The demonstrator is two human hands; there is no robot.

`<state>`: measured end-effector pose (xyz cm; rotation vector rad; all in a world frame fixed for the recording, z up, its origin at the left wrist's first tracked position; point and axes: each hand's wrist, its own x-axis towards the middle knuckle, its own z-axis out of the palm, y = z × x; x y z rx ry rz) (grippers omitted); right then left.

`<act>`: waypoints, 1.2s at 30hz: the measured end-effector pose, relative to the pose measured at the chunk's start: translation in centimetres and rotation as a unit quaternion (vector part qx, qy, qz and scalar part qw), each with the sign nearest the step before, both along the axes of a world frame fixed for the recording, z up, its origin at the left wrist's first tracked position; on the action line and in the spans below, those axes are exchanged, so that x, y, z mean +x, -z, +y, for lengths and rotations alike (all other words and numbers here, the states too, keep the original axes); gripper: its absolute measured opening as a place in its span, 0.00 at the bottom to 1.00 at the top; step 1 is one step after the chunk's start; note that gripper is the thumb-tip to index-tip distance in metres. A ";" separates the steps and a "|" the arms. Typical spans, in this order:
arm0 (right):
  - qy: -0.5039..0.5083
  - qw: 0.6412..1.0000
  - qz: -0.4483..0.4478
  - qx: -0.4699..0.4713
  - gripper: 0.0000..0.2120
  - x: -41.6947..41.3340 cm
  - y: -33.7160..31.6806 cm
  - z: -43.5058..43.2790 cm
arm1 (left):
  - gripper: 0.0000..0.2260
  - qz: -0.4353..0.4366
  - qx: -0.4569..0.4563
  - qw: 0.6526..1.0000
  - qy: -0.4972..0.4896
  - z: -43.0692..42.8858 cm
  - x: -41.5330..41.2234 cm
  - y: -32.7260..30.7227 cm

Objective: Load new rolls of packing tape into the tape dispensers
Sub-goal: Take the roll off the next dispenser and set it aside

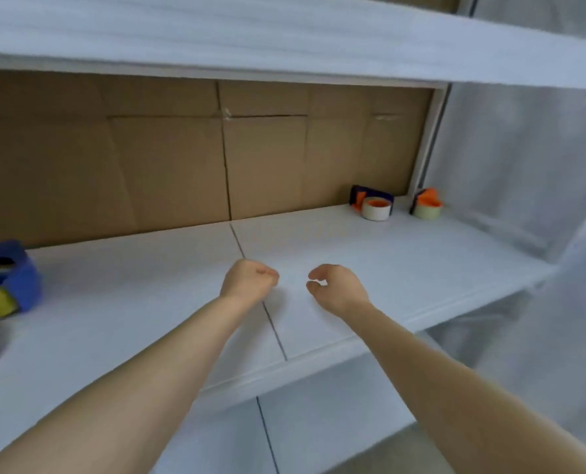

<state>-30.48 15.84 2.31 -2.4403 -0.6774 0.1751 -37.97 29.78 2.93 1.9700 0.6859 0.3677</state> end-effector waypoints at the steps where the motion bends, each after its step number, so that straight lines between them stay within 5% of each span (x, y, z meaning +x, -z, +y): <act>1: 0.014 1.000 -0.001 0.000 0.16 1.2 0.1 -2.3 | 0.07 0.001 0.002 1.000 0.016 -2.0 1.7 0.1; 9: 0.123 0.992 0.005 0.006 0.16 9.5 0.4 -15.9 | 0.06 0.029 0.039 0.992 0.119 -12.6 13.4 0.0; 20: 0.179 0.984 0.005 -0.021 0.15 24.8 1.3 -21.6 | 0.12 0.033 0.022 0.989 0.140 -18.6 30.9 1.0; 36: 0.096 0.993 0.002 -0.062 0.23 49.2 1.8 -21.9 | 0.09 0.034 0.025 0.998 0.044 -20.3 46.5 0.4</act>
